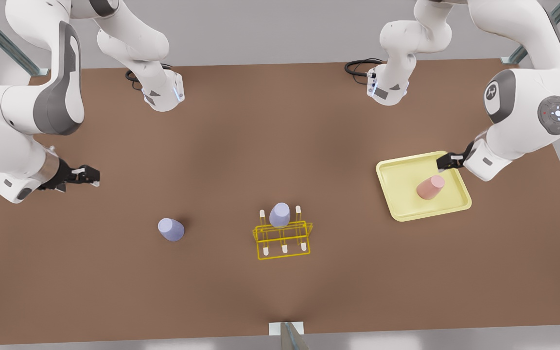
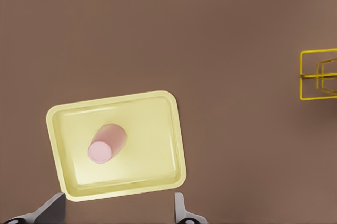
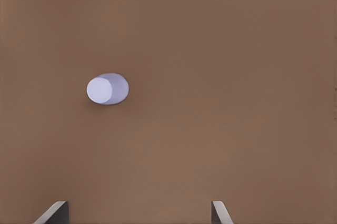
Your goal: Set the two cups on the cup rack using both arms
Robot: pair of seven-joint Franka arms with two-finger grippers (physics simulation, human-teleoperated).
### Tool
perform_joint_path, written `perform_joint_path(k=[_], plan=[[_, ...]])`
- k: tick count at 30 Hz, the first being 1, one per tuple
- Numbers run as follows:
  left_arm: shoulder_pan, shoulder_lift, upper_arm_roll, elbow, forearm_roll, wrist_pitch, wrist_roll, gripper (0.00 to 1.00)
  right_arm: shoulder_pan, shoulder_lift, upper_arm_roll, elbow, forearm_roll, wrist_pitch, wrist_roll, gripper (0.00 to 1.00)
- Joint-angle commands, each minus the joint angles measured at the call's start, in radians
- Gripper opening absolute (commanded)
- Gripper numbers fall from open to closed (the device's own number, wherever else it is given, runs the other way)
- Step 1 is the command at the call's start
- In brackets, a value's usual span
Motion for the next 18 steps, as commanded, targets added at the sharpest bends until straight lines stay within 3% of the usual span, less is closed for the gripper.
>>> perform_joint_path(k=[1, 4, 5, 9, 12, 18], plan=[[-0.001, 0.000, 0.000, 0.000, -0.002, 0.034, -0.021, 1.00, -0.002, -0.001, -0.001, -0.001, 0.001, 0.022, -0.067, 1.00], [0.001, 0.012, 0.000, 0.000, 0.006, 0.035, -0.021, 1.00, -0.001, 0.005, -0.001, 0.001, -0.002, 0.024, -0.070, 1.00], [0.005, 0.058, 0.054, -0.006, 0.004, 0.078, -0.021, 1.00, 0.004, 0.013, 0.001, -0.010, -0.005, 0.032, -0.081, 1.00], [0.019, 0.112, 0.155, -0.340, -0.067, 0.541, 0.048, 1.00, 0.113, 0.197, 0.013, -0.005, -0.005, 0.199, 0.057, 1.00], [0.034, 0.184, 0.157, -0.388, -0.098, 0.675, 0.051, 1.00, 0.125, 0.281, 0.013, -0.013, -0.003, 0.338, 0.074, 1.00], [0.037, 0.191, 0.158, -0.538, -0.095, 0.723, 0.051, 1.00, 0.193, 0.338, 0.013, -0.088, 0.000, 0.519, 0.126, 1.00]])
